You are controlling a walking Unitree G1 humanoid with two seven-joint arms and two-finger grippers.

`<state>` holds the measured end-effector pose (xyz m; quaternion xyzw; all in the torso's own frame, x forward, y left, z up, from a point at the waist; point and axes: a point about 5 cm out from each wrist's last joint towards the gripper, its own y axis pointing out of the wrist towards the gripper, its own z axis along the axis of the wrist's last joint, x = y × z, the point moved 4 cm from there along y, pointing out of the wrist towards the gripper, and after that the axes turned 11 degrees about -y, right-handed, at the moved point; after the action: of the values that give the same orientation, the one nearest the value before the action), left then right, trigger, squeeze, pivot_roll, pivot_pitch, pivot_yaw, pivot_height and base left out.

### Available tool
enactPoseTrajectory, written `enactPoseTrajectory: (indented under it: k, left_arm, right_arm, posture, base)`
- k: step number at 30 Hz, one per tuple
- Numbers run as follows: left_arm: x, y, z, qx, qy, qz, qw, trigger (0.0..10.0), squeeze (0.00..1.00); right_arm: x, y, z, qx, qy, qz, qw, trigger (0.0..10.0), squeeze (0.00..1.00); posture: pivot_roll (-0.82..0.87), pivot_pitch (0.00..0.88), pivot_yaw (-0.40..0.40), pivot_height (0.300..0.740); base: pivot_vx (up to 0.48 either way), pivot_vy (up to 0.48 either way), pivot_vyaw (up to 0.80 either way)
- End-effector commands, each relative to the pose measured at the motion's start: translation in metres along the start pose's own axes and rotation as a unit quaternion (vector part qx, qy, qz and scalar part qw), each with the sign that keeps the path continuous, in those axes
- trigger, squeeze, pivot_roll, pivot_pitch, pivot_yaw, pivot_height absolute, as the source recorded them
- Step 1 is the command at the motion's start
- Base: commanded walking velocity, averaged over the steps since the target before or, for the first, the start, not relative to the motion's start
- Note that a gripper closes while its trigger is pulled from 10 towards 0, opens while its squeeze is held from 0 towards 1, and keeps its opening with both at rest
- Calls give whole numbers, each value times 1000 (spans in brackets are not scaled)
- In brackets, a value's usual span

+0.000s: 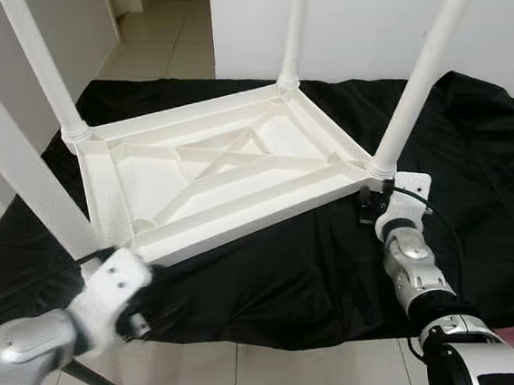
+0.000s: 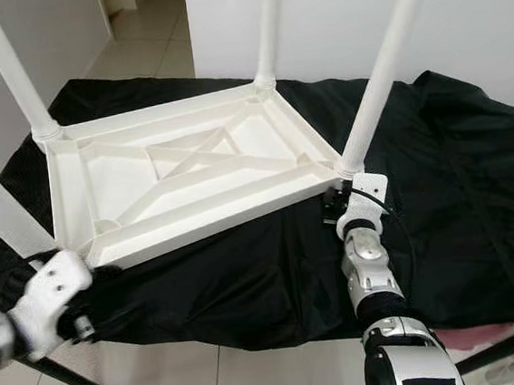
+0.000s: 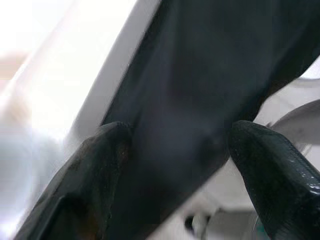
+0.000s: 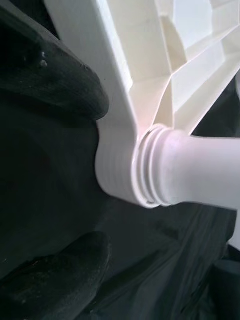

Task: Building children table

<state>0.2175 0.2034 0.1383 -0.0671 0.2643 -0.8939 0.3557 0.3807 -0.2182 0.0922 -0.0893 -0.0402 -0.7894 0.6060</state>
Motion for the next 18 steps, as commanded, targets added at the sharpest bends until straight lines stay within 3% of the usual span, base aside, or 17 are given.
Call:
enactPoseTrajectory:
  k: [1,8,9,12,14,17,18]
  left_arm:
    - [2,-8,1,-7,-1,-23,1000,10000,0]
    - [-6,-24,3,-33,-1,-2,999,10000,0]
    - [-14,-34,-2,-70,6,18,997,10000,0]
    - [-17,-37,-3,-80,8,25,996,10000,0]
    - [-32,-43,-7,-99,8,59,993,10000,0]
    - [-35,-46,-9,-109,12,64,992,10000,0]
    - [-43,-50,-10,-114,12,84,990,10000,0]
  right_arm:
    - [3,2,2,2,-2,-5,1000,10000,0]
    - [4,3,1,0,-3,-7,1000,10000,0]
    - [5,2,-1,-2,-5,-7,1000,10000,0]
    - [5,2,-2,-3,-7,-7,1000,10000,0]
    - [4,1,-3,-3,-10,-8,1000,10000,0]
    - [4,1,-3,-3,-10,-9,1000,10000,0]
    - [4,1,-4,-4,-8,-10,1000,10000,0]
  posture:
    - [129,0,-74,740]
    - [138,3,-76,740]
    - [142,5,-73,740]
    - [140,7,-71,740]
    - [137,6,-67,740]
    - [137,6,-67,740]
    - [135,7,-63,740]
  base:
    - [0,0,0]
    - [0,0,0]
    - [0,0,0]
    - [0,0,0]
    - [0,0,0]
    - [0,0,0]
    - [0,0,0]
